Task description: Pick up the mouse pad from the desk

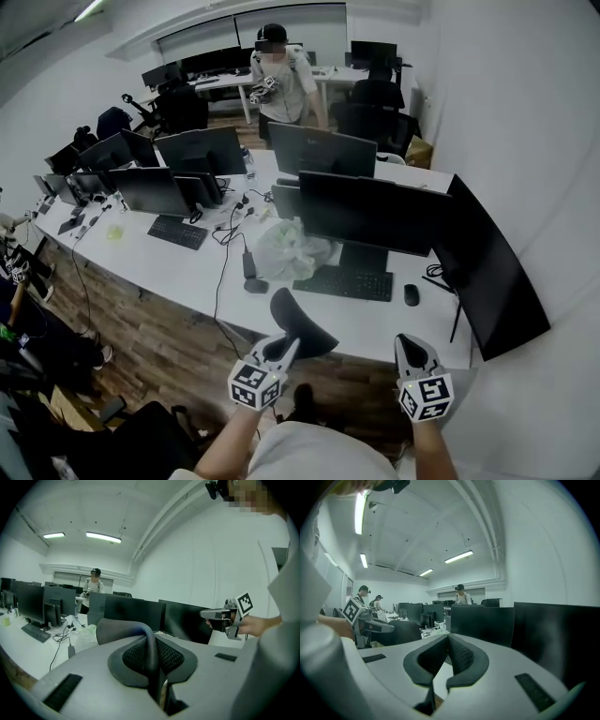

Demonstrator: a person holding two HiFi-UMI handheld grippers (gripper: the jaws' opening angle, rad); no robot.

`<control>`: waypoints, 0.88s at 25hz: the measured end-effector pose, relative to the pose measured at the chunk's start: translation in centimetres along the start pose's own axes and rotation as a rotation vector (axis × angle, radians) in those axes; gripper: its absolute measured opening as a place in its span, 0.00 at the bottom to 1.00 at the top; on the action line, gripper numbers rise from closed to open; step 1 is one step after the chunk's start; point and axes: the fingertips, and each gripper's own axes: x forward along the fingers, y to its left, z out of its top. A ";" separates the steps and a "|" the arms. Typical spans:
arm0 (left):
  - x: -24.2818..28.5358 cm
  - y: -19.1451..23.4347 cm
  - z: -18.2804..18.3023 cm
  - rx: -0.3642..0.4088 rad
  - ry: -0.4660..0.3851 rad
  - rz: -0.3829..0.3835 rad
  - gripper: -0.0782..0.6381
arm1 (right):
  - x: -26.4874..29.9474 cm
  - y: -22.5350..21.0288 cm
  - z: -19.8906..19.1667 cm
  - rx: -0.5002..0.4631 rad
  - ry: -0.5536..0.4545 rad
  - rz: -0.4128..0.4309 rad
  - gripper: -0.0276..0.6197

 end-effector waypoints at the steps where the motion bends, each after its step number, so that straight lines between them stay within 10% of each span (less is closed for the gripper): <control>1: -0.4 0.1 0.1 0.010 -0.005 0.009 0.18 | -0.1 0.2 0.1 -0.007 -0.002 0.004 0.06; 22: -8.9 4.4 2.9 0.149 -0.068 -0.100 0.18 | 0.3 8.9 4.0 -0.026 -0.058 -0.028 0.06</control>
